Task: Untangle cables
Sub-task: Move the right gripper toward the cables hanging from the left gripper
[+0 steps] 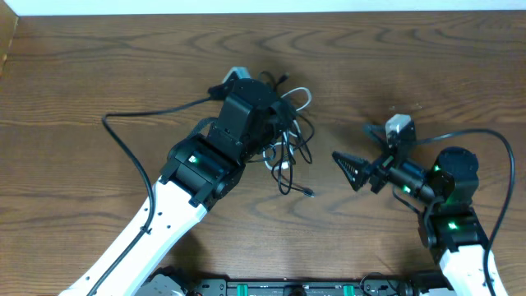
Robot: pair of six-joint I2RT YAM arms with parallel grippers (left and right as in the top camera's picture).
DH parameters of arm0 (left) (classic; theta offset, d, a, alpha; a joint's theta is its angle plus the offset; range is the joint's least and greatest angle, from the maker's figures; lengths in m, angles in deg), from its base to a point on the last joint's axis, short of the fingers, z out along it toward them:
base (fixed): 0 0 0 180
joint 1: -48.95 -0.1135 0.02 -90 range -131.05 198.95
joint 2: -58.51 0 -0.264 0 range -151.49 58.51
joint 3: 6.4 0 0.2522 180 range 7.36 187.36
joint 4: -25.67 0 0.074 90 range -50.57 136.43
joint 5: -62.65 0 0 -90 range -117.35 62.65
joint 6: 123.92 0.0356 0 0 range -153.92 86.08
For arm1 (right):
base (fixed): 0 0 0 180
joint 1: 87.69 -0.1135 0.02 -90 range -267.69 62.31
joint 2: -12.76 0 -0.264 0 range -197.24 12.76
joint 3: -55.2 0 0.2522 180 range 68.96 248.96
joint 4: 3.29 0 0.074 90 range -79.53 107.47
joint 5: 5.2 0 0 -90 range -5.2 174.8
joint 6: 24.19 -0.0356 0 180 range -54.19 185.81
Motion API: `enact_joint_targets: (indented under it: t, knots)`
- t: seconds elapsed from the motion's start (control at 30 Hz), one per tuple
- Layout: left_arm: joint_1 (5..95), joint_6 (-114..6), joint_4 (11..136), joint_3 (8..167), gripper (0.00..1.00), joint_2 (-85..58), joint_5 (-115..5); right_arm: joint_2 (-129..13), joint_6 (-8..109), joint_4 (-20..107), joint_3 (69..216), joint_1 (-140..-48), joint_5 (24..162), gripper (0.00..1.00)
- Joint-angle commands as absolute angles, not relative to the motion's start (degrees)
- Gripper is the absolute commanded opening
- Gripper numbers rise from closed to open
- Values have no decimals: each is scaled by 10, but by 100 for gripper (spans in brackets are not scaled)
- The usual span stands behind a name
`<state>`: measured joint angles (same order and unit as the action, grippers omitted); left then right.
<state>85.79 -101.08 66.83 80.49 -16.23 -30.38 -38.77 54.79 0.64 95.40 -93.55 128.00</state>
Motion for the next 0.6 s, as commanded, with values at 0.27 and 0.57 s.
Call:
enact_joint_targets:
  t: [0.27, 0.57]
  knots:
    - [856, -629, 664, 817, 8, -146, -605, -450, 423, -90, 961, -937, 1260, 91]
    - [829, -504, 703, 817, 8, -74, -627, -450, 479, -95, 961, -937, 1266, 86]
